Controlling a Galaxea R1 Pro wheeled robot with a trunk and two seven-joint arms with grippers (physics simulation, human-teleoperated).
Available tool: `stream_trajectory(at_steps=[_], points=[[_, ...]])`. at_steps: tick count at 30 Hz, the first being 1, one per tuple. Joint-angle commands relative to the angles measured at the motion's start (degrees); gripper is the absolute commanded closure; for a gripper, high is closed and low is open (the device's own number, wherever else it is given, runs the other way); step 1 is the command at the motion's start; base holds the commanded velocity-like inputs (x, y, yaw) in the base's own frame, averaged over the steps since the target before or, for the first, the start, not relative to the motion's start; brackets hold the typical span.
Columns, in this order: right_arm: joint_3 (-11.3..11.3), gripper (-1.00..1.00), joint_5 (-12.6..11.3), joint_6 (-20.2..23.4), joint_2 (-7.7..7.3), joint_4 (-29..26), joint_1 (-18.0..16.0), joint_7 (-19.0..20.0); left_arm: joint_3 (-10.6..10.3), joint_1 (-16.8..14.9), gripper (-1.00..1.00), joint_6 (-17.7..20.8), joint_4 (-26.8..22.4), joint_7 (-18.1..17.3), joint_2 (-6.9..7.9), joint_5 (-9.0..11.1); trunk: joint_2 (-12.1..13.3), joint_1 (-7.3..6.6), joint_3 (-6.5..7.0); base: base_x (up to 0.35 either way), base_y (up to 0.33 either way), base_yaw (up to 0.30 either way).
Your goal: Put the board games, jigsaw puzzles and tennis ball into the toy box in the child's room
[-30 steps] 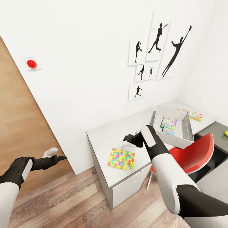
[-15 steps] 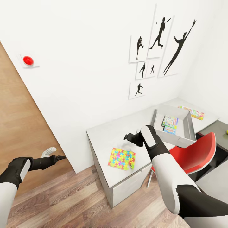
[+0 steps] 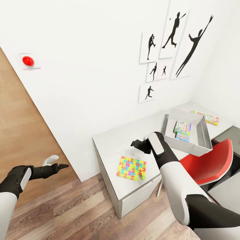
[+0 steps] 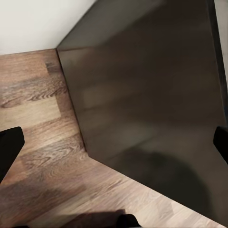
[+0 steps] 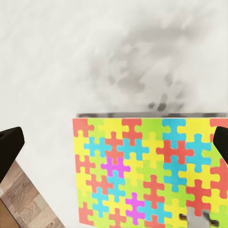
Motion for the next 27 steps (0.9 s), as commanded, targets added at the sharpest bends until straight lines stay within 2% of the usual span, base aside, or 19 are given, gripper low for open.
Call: stream_trajectory(at_steps=[1,7,15,27], points=[[-0.4,-1.0,-0.6,0.1,0.06,-0.1,0.0,-0.6,0.1,-0.1,-1.0,0.5,0.0,0.0,-0.03,0.2,-0.1,0.03,-0.13,0.007,0.007,0.0],[-1.2,-1.0,-0.5,0.0,0.06,0.0,0.0,-0.8,0.1,-0.1,-1.0,0.5,0.0,0.0,-0.02,0.2,-0.1,0.03,-0.23,0.003,0.003,0.0],[-3.8,-1.0,-0.5,0.0,0.06,0.0,0.0,-2.4,0.0,-0.1,-1.0,0.6,0.0,-0.1,-0.11,0.4,-0.1,0.03,-0.85,0.0,0.0,0.0],[-4.4,-1.0,-0.5,0.0,0.06,0.0,-0.2,-3.9,0.0,-0.1,-1.0,0.6,0.0,-0.1,-0.12,0.5,-0.1,0.03,-1.97,0.0,0.0,0.0]])
